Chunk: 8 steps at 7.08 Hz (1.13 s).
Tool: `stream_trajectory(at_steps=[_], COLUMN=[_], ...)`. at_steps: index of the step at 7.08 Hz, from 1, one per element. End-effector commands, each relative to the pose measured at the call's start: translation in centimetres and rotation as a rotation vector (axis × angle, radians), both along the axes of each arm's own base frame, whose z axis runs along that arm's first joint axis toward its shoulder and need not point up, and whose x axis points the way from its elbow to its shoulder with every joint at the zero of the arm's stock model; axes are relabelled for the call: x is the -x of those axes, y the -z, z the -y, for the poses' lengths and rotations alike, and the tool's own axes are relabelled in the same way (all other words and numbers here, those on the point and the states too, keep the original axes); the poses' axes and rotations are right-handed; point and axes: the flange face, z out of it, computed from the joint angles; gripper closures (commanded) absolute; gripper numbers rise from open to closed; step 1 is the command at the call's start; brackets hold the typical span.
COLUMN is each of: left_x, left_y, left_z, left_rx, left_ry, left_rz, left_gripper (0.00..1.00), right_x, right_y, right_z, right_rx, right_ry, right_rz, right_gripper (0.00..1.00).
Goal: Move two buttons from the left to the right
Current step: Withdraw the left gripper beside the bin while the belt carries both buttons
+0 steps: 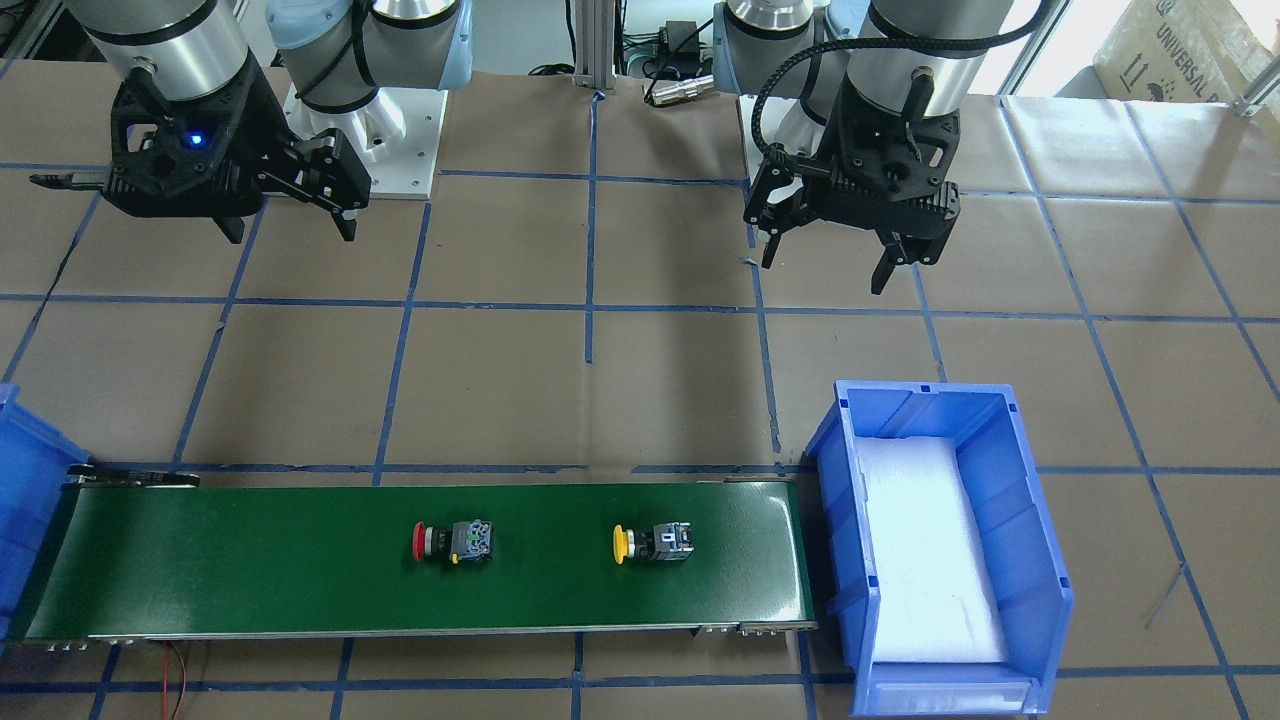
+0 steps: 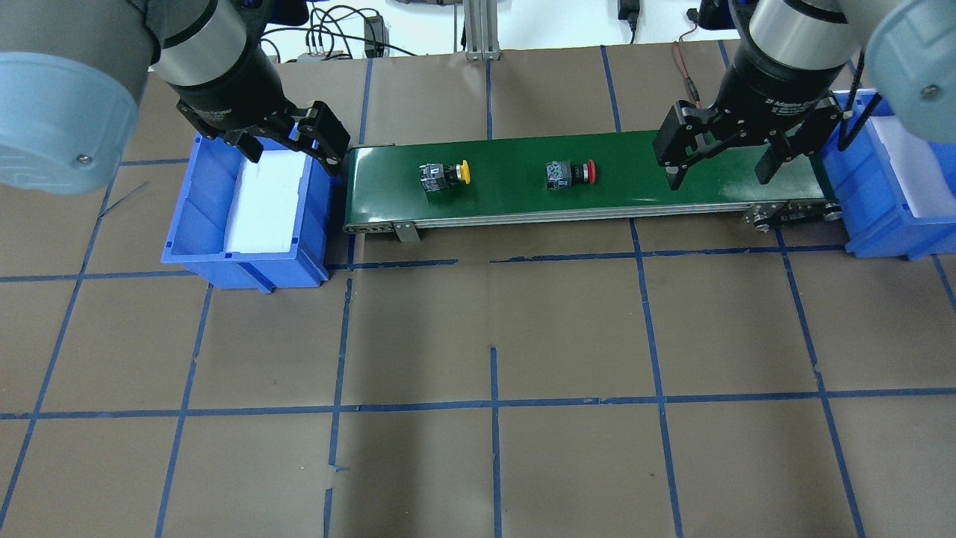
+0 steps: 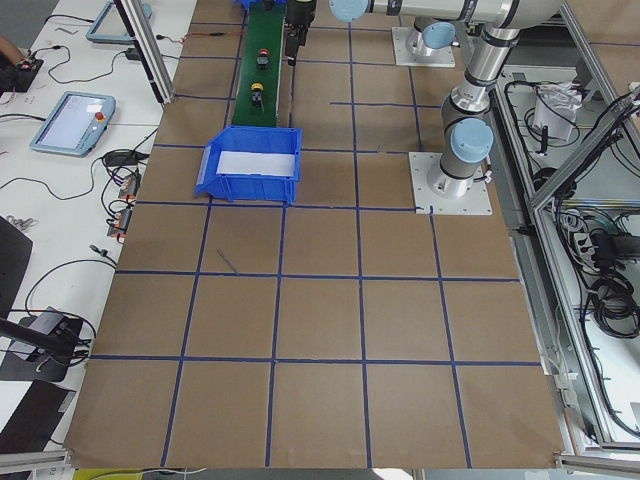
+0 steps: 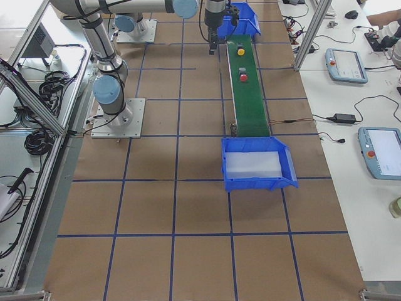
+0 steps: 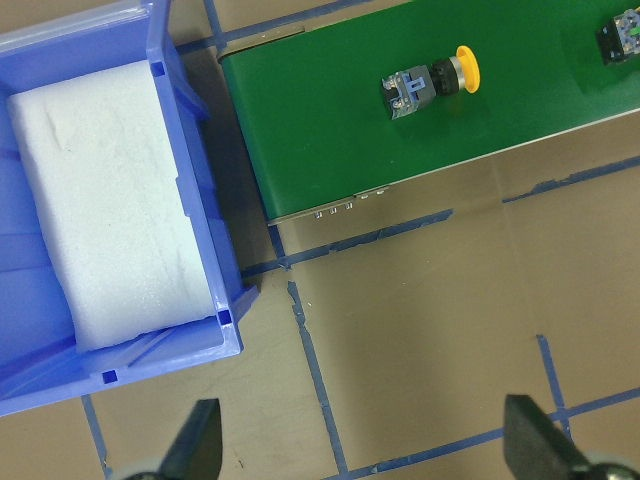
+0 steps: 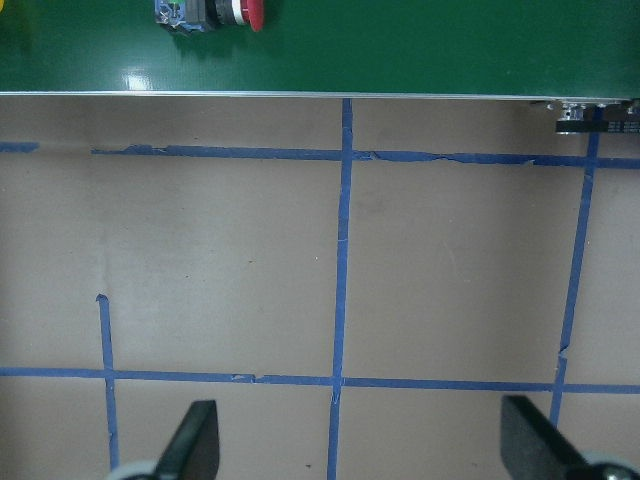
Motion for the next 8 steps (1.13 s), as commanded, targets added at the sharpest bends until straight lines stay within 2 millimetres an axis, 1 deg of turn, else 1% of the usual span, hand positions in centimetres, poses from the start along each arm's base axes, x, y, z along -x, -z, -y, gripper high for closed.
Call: stream_trajectory(at_steps=[1, 5, 6, 8], left_x=[-0.09, -0.01, 0.03, 0.05], left_y=[-0.08, -0.10, 0.04, 0.27], left_z=[0.04, 0.03, -0.01, 0.02], left_rx=[0.002, 0.003, 0.002, -0.003], left_ry=[-0.002, 0.000, 0.001, -0.003], left_rz=[0.000, 0.000, 0.003, 0.001], left_gripper=[0.00, 0.00, 0.00, 0.00], right_x=[0.00, -0.13, -0.35, -0.31], right_y=[0.03, 0.12, 0.33, 0.42], right_z=[0.00, -0.07, -0.68, -0.52], right_rx=[-0.001, -0.004, -0.025, -0.010], right_ry=[0.003, -0.001, -0.004, 0.005], right_rz=[0.000, -0.001, -0.001, -0.006], right_gripper=[0.00, 0.00, 0.00, 0.00])
